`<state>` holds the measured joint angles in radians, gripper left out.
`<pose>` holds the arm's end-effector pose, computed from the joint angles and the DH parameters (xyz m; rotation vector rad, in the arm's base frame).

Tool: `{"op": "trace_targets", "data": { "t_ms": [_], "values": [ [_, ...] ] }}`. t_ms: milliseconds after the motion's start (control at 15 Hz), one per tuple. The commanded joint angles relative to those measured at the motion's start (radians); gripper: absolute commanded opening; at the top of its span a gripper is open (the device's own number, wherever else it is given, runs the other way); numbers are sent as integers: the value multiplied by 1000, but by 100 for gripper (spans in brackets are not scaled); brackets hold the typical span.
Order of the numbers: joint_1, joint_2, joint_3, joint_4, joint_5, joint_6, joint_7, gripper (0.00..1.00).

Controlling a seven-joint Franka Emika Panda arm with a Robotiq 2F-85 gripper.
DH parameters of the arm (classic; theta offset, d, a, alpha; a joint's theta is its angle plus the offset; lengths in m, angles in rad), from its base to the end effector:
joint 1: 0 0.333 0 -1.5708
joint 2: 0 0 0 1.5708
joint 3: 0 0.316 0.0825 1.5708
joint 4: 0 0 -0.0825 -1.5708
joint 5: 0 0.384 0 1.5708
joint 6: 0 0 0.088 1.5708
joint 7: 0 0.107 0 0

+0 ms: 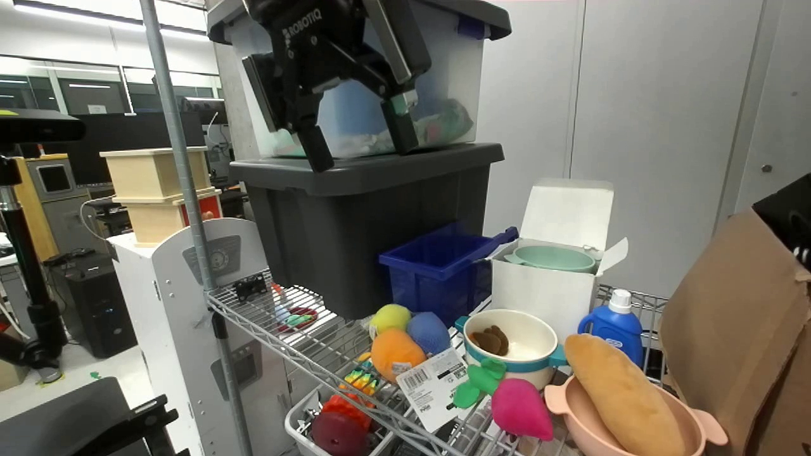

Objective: Put the brown doll in the blue trailer

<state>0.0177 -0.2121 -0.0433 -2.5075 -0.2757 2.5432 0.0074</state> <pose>0.4675 -0.0086 0.3840 2.9328 0.2585 0.3634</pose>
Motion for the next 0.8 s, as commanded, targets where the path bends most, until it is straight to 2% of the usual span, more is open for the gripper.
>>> {"op": "trace_targets", "data": {
  "t_ms": [0, 733],
  "values": [
    [-23, -41, 19, -20, 2, -23, -26, 100],
    [-19, -63, 19, -23, 10, -39, -52, 100]
  ]
}}
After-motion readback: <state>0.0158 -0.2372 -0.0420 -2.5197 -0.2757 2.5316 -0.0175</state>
